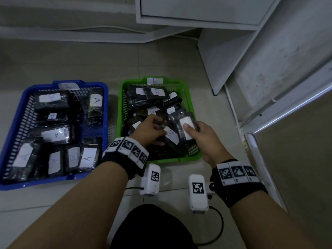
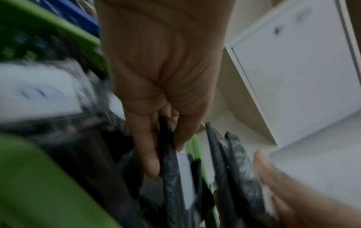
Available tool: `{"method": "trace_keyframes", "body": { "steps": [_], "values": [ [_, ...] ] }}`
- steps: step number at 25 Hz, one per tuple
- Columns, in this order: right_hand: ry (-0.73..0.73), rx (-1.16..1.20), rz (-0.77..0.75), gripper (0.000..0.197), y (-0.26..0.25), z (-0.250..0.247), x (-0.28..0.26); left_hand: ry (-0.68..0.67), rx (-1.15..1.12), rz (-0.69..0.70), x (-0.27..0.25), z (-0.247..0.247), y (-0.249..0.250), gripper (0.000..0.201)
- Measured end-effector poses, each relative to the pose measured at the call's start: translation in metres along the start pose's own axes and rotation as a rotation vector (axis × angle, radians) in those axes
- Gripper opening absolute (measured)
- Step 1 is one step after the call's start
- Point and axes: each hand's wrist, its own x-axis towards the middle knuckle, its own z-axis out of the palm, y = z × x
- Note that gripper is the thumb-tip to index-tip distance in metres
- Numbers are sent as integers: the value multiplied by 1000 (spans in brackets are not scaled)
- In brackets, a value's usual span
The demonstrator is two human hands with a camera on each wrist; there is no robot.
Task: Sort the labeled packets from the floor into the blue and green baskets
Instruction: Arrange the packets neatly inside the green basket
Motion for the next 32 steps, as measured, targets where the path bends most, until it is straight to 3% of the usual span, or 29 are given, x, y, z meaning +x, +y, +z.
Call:
{"method": "trace_keyframes", "body": {
  "steps": [4, 7, 8, 9, 11, 12, 15, 17, 19, 23, 25, 28, 30, 32],
  "values": [
    [-182, -161, -34, 19, -5, 29, 0, -12, -145, 42, -27, -24, 0, 23],
    [-265, -196, -24, 41, -7, 38, 9, 7, -275, 80, -34, -38, 0, 19],
    [-267, -222, -31, 48, -8, 40, 13, 73, -185, 100, -31, -44, -1, 25],
    [-247, -229, -44, 53, -11, 41, 16, 183, 42, 142, -26, -51, -1, 29],
    [-179, -195, -64, 48, -16, 41, 21, 382, 828, 238, -16, -64, -5, 29],
    [-156, -170, -74, 39, -18, 42, 22, 420, 1086, 250, -10, -67, -9, 36],
    [-139, -119, -59, 23, -26, 43, 28, 322, 1309, 152, 0, -67, -16, 76],
    [-151, -59, -10, 24, -28, 45, 34, 321, 1313, 140, 3, -64, -18, 79],
    [-184, -23, 29, 29, -29, 49, 42, 379, 1223, 193, 2, -67, -18, 65],
    [-362, 52, 72, 37, -25, 65, 45, 406, 516, 299, -3, -82, -13, 22],
    [-447, 44, 76, 40, -24, 71, 43, 379, 270, 239, -5, -86, -9, 20],
    [-484, -33, 56, 67, -24, 68, 43, 255, -85, 125, -9, -78, 2, 26],
    [-408, -25, 39, 69, -24, 58, 47, 216, -173, 126, -6, -68, 6, 29],
    [-286, -22, 3, 66, -25, 46, 50, 265, 15, 169, 4, -56, 5, 26]
  ]
}}
